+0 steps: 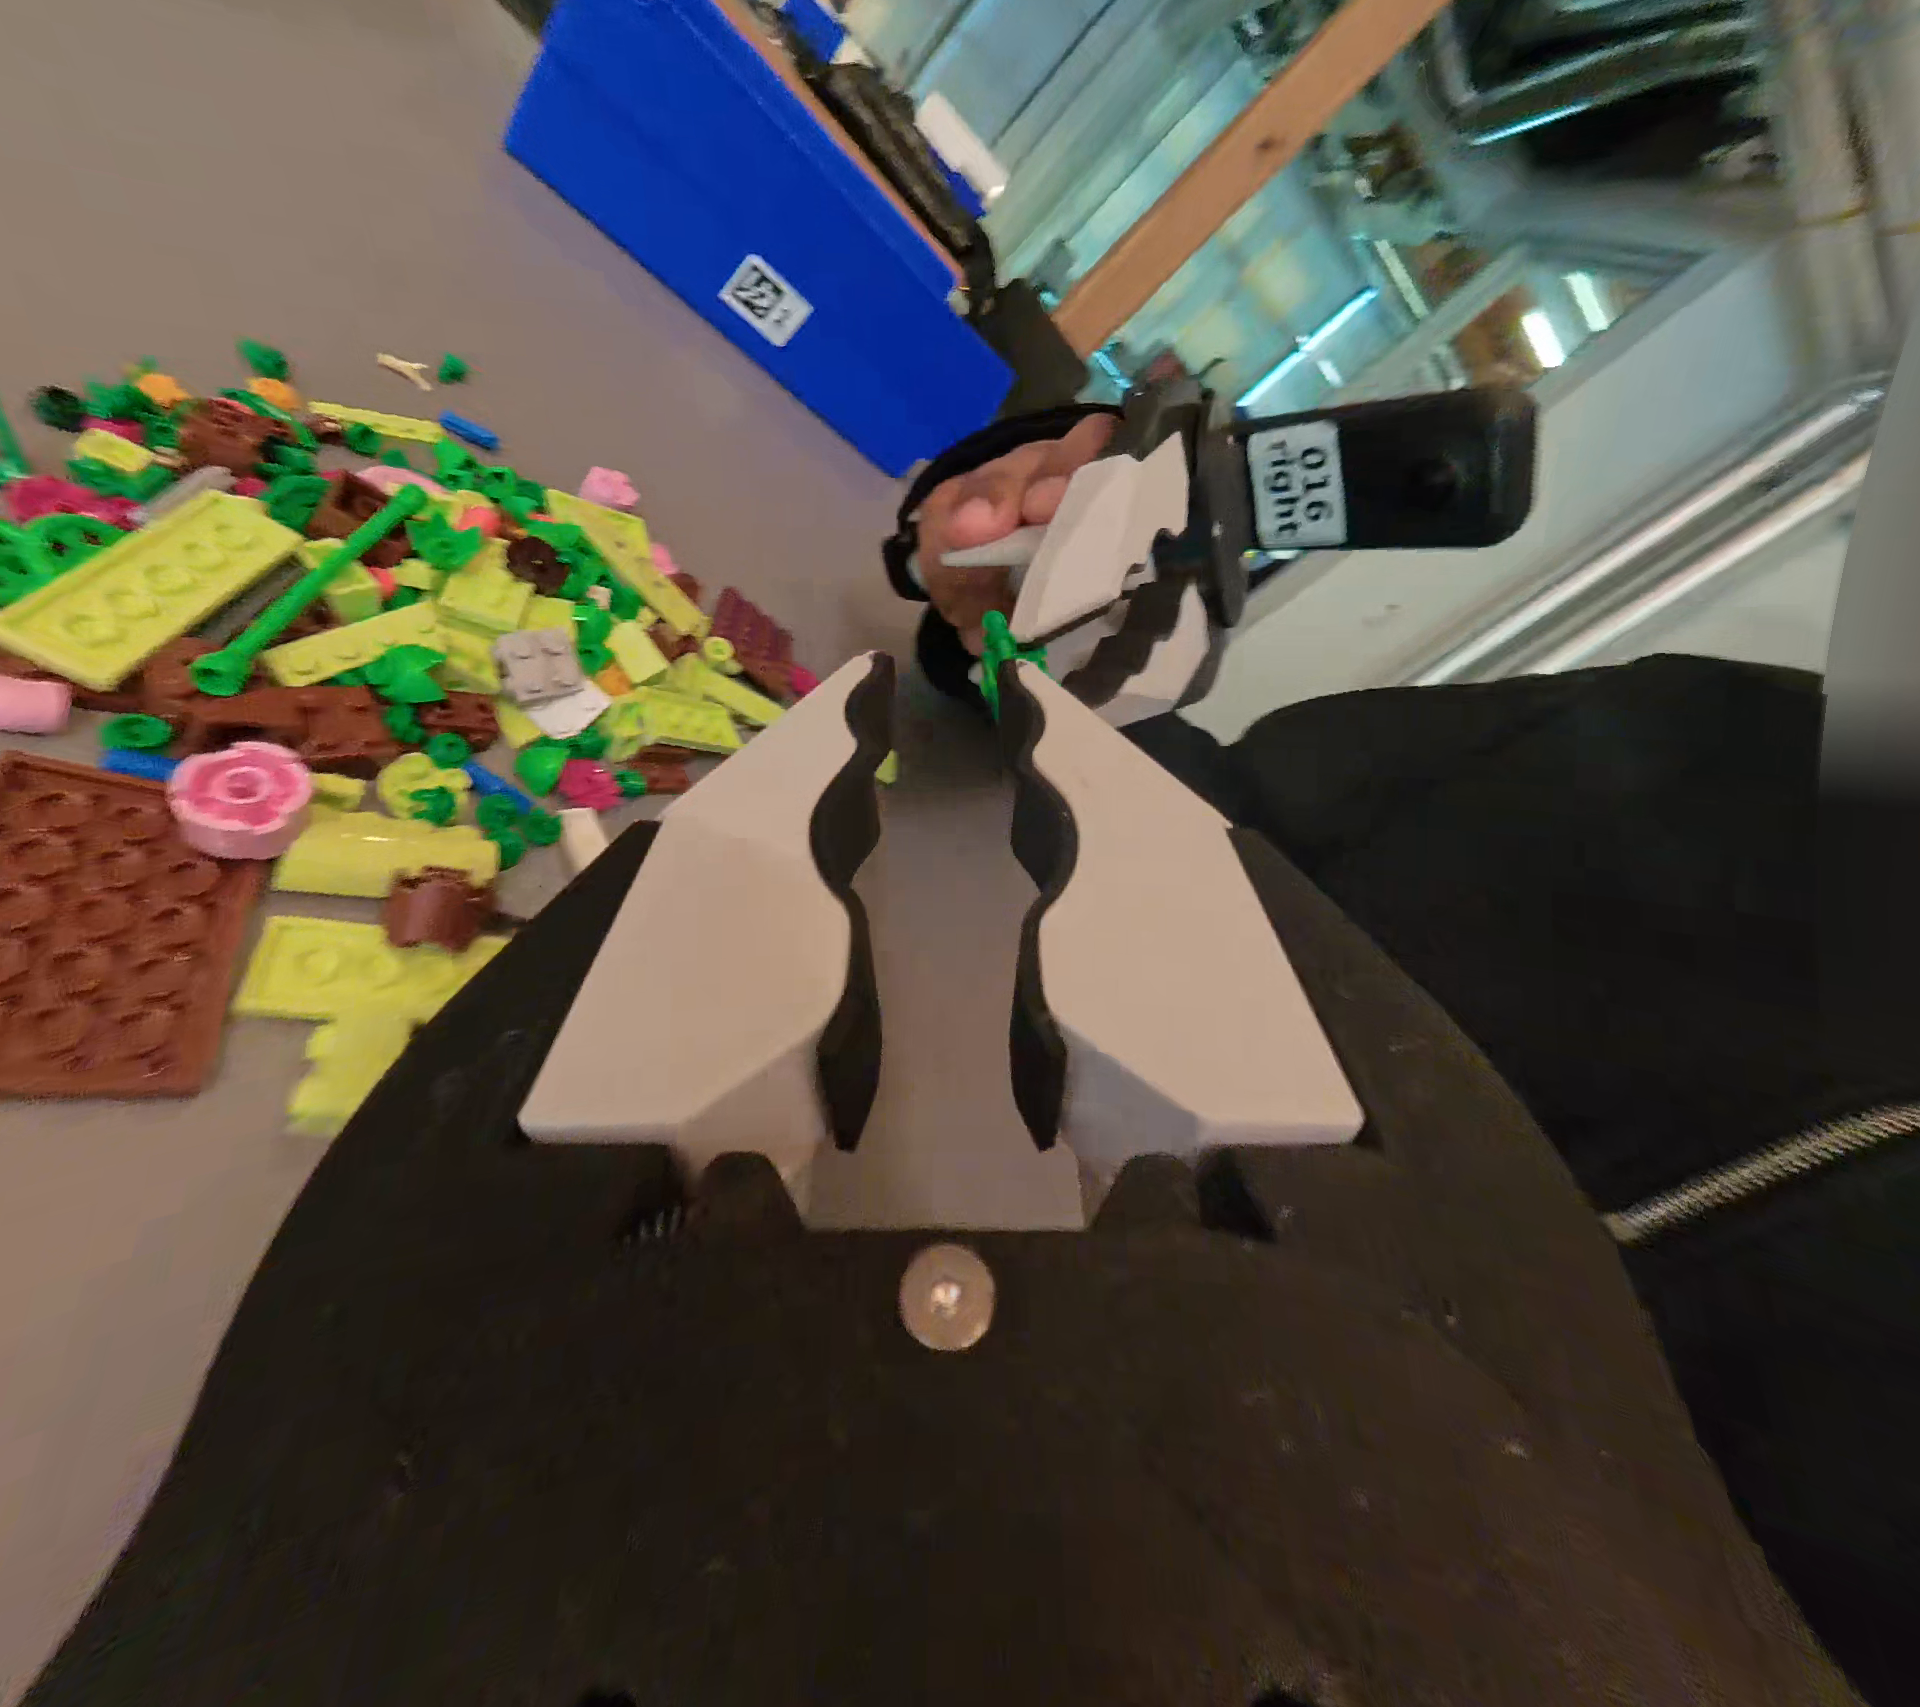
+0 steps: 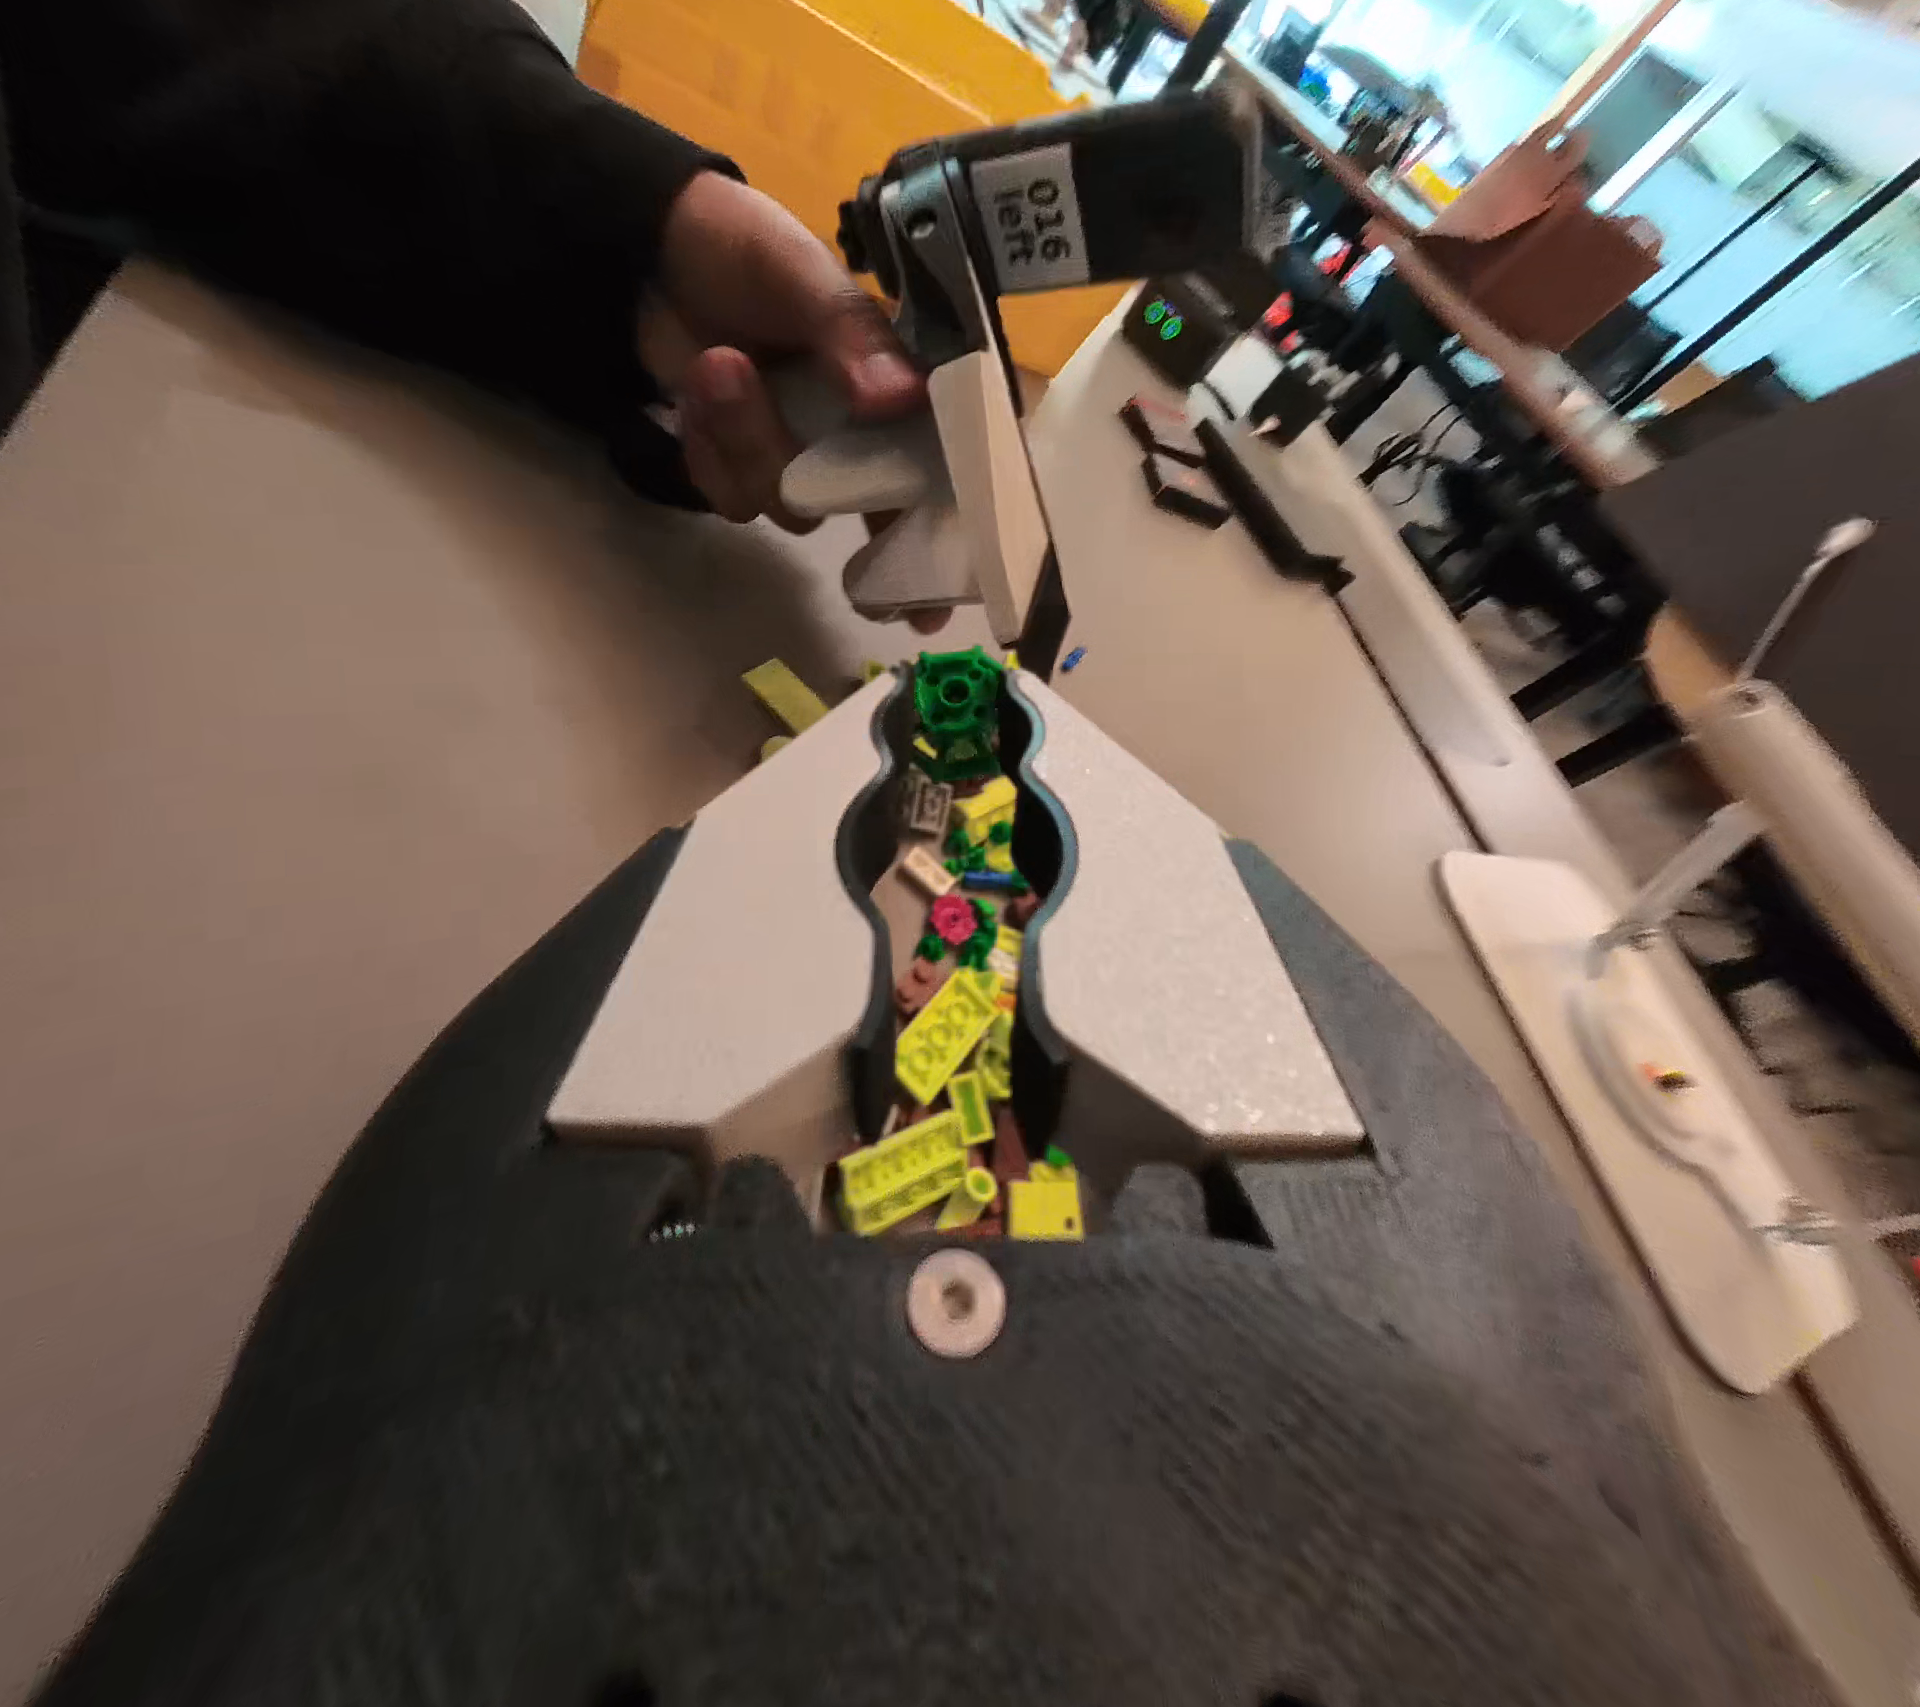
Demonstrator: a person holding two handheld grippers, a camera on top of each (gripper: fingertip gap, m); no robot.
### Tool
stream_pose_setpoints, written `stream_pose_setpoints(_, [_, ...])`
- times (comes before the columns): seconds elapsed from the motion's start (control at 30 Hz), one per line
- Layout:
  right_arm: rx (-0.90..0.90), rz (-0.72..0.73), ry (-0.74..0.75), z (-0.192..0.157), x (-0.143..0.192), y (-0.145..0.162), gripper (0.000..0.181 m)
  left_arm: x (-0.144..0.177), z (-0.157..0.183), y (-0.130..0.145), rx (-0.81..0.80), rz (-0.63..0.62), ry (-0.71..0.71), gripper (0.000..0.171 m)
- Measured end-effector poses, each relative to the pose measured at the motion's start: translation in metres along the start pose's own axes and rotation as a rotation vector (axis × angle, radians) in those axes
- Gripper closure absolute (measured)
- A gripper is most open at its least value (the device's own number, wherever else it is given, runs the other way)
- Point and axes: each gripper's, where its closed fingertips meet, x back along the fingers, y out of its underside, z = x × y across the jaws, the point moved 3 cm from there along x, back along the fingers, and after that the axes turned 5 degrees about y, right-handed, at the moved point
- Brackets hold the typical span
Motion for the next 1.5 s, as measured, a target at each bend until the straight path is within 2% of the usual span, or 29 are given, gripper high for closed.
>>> stream_pose_setpoints(0.07, [0.063,0.003,0.047,0.001,0.001,-0.003,0.170,-0.003,0.006,0.001,0.017,0.003,0.052,0.156])
stream_pose_setpoints(0.13, [0.098,0.005,0.071,0.001,0.001,-0.004,0.170,-0.002,0.010,0.000,0.013,0.015,0.084,0.164])
stream_pose_setpoints(0.27, [0.116,-0.022,0.083,0.001,-0.001,-0.001,0.169,-0.002,0.013,0.002,0.002,-0.005,0.100,0.160])
stream_pose_setpoints(0.47, [0.111,0.012,0.093,0.002,0.000,-0.007,0.170,-0.008,0.011,0.007,0.004,-0.022,0.093,0.166])
stream_pose_setpoints(0.67, [0.048,0.056,0.083,0.005,0.004,-0.011,0.170,-0.009,0.016,0.004,0.038,0.027,0.157,0.171])
stream_pose_setpoints(1.0, [0.048,-0.125,0.057,0.000,-0.003,0.012,0.169,-0.010,-0.005,0.014,0.015,-0.050,-0.077,0.171])
stream_pose_setpoints(1.1, [0.070,-0.120,0.082,-0.001,-0.002,0.012,0.170,-0.011,-0.005,0.013,0.003,-0.041,-0.106,0.171])
stream_pose_setpoints(1.13, [0.087,-0.114,0.085,-0.002,-0.001,0.011,0.170,-0.010,-0.009,0.012,-0.012,-0.035,-0.160,0.171])
stream_pose_setpoints(1.17, [0.095,-0.064,0.081,-0.004,0.001,0.003,0.181,-0.003,-0.022,0.010,-0.075,-0.031,-0.270,0.171])
stream_pose_setpoints(1.2, [0.067,0.018,0.090,-0.005,0.004,-0.010,0.181,0.004,-0.026,0.005,-0.097,-0.015,-0.308,0.171])
stream_pose_setpoints(1.27, [0.076,-0.007,0.139,0.001,0.005,-0.010,0.181,0.006,-0.014,-0.002,-0.040,0.029,-0.205,0.171])
stream_pose_setpoints(1.33, [0.097,-0.090,0.207,0.012,0.002,0.006,0.181,0.003,-0.013,-0.004,-0.156,0.033,-0.249,0.171])
stream_pose_setpoints(1.43, [-0.117,-0.125,0.190,0.024,-0.004,0.025,0.181,0.006,-0.017,-0.008,-0.421,-0.018,-0.412,0.171])
stream_pose_setpoints(1.5, [-0.332,-0.070,0.142,0.030,-0.005,0.029,0.164,0.004,-0.011,-0.011,-0.505,0.000,-0.426,0.171])
